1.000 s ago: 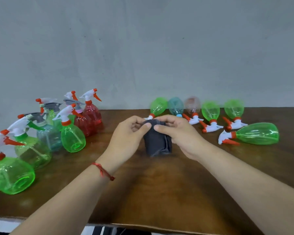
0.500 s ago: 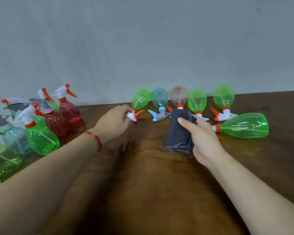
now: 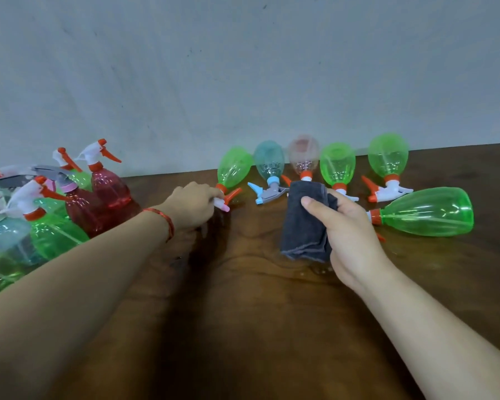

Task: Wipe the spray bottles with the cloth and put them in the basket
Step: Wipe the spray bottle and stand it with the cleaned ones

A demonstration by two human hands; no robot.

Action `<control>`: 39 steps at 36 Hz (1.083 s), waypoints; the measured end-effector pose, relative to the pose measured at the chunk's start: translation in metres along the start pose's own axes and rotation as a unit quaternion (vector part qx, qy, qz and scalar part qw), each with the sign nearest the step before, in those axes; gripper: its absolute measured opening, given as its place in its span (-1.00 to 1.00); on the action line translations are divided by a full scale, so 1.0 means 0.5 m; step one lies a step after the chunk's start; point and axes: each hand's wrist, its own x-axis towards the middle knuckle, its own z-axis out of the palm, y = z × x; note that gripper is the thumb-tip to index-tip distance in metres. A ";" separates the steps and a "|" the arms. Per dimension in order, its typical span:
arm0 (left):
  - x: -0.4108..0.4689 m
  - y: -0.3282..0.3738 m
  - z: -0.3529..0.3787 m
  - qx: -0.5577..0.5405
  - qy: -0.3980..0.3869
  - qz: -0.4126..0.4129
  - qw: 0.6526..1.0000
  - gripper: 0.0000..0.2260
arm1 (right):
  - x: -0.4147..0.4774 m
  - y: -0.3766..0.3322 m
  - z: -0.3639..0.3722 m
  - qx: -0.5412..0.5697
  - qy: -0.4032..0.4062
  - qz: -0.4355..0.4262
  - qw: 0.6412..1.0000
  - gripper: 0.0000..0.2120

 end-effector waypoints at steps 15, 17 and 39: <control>0.004 -0.062 -0.006 0.374 0.193 0.318 0.850 -0.46 | -0.019 -0.013 -0.005 0.008 0.014 -0.006 1.000 -0.82; 0.025 -0.070 -0.012 0.404 0.200 0.345 0.823 -0.51 | -0.016 -0.015 -0.005 0.006 0.011 -0.017 1.000 -0.79; 0.012 0.049 -0.034 -0.269 0.238 0.081 0.930 -0.69 | 0.004 0.000 -0.009 -0.024 0.002 -0.014 1.000 -0.81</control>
